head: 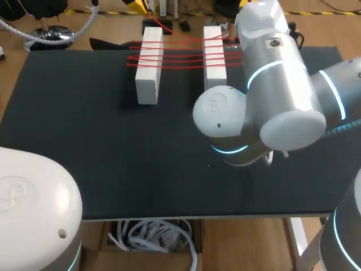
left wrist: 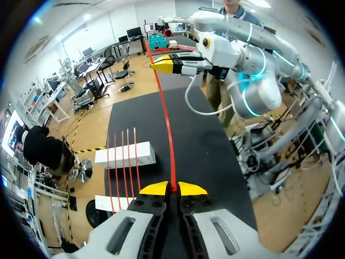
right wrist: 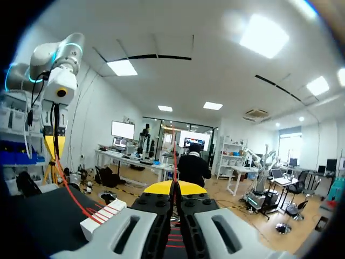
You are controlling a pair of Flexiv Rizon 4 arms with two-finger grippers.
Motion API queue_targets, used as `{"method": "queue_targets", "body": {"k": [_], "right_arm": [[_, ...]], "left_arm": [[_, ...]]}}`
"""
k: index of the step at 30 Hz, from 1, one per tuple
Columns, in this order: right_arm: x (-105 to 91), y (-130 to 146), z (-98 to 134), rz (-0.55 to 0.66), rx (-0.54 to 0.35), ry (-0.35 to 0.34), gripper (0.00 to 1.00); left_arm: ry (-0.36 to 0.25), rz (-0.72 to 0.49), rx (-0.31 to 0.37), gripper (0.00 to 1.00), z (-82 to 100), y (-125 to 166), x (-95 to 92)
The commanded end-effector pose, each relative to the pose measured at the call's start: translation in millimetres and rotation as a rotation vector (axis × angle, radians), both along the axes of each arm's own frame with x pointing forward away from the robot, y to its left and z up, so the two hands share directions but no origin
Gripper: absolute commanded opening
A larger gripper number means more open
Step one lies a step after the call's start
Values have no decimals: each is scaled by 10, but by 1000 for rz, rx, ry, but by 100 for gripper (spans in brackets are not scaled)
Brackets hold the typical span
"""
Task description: Grab the tape and strap the tape.
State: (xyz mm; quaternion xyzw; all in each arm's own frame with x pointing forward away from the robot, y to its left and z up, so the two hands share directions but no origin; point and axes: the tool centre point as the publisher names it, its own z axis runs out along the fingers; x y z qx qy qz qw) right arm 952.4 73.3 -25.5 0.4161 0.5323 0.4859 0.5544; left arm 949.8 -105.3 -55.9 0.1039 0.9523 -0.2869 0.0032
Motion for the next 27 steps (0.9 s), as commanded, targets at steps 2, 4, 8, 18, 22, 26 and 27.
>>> {"method": "queue_targets", "body": {"k": [2,4,8,18,22,26,27], "right_arm": [[11,141,166,4,-398,-25,0],[-1,180,224,25,-498,-55,0],[-42,228,337,76,-576,-131,0],[-42,228,337,76,-576,-131,0],[-42,228,337,76,-576,-131,0],[-42,228,337,76,-576,-131,0],[-50,281,329,64,-590,-95,0]], "left_arm": [[1,0,4,0,9,2,0],[1,0,4,0,9,2,0],[1,0,4,0,9,2,0],[1,0,4,0,9,2,0],[1,0,4,0,9,2,0],[1,0,4,0,9,2,0],[1,0,4,0,9,2,0]]}}
